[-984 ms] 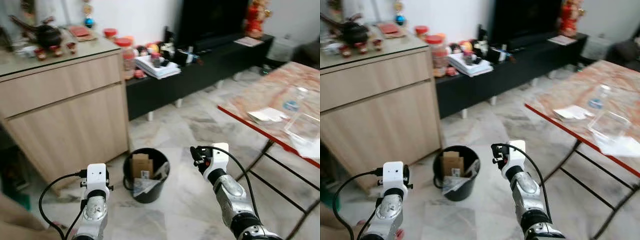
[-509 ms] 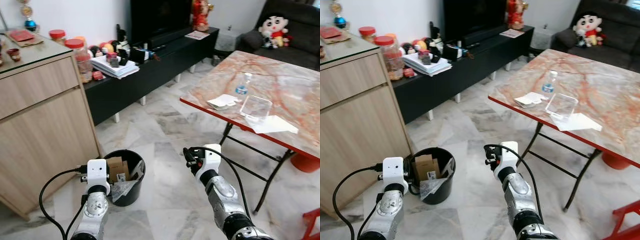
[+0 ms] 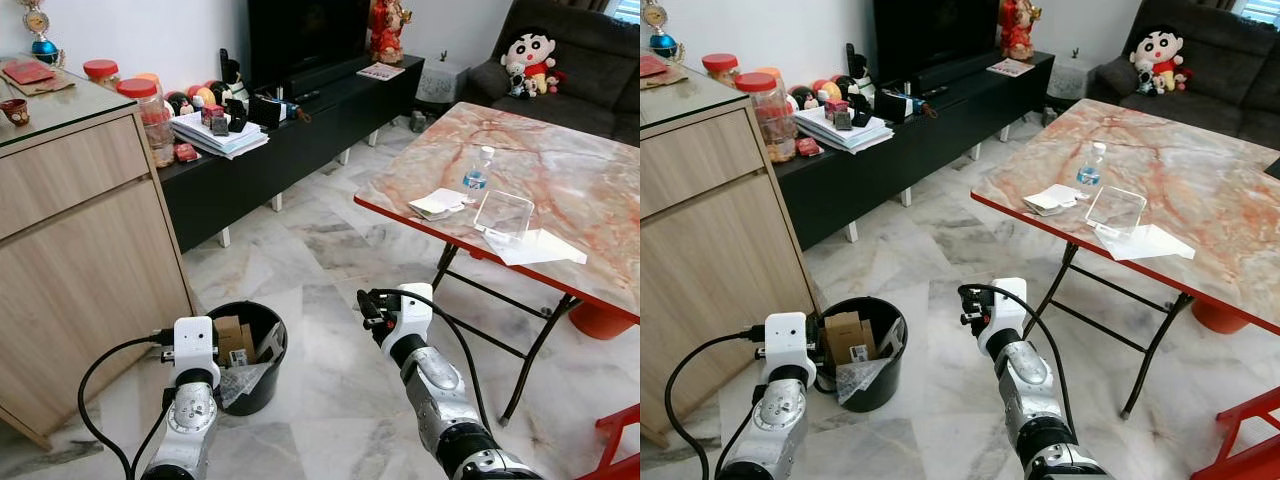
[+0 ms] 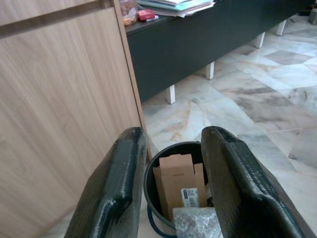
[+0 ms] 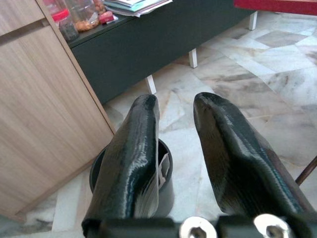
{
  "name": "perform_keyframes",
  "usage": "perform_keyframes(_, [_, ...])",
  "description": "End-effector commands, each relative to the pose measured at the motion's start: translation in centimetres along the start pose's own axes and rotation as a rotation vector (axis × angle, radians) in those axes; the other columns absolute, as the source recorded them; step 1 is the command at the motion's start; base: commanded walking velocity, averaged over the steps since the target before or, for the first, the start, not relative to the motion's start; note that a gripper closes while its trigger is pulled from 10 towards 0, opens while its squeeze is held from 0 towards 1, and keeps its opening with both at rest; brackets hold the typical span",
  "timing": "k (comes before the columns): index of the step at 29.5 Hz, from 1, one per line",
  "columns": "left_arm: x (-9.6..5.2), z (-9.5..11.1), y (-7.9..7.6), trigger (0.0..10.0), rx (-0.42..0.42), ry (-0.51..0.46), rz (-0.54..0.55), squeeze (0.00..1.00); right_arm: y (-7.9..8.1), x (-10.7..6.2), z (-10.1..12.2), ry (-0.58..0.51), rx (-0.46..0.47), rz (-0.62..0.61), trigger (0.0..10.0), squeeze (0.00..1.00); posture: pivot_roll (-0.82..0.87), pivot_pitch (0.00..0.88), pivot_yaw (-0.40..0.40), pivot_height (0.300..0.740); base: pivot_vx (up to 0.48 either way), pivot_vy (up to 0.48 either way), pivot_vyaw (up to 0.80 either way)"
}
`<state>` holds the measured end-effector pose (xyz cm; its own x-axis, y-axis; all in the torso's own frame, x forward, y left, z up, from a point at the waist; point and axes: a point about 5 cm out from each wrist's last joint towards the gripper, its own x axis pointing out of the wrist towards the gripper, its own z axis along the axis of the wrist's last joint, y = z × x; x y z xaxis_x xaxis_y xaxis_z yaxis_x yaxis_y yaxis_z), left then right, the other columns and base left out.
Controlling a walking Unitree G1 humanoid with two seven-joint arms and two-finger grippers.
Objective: Picking trash to rubbish bin
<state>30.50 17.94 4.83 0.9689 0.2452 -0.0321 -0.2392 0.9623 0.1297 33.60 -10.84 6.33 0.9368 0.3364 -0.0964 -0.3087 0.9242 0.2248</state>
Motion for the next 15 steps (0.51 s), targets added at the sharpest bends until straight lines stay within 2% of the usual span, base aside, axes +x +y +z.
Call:
perform_keyframes(1, [0.17, 0.32, -0.31, 10.0, 0.014, -0.005, -0.013, 0.0, 0.09, 0.42, 1.01, -0.04, -0.004, -0.004, 10.0, 0.0, -0.01, 0.0, -0.059, 0.74, 0.0, 0.0, -0.79])
perform_keyframes(14, [0.23, 0.39, -0.32, 10.0, 0.001, 0.0, -0.008, 0.0, 0.27, 0.46, 1.04, -0.043, -0.008, -0.007, 10.0, 0.0, -0.01, 0.0, -0.058, 0.74, 0.0, 0.0, -0.79])
perform_keyframes(15, [0.26, 0.42, -0.25, 10.0, 0.0, -0.001, -0.004, 0.0, 0.32, 0.46, 0.99, -0.042, -0.006, -0.006, 10.0, 0.0, -0.01, 0.0, -0.058, 0.74, 0.334, 0.0, -0.79])
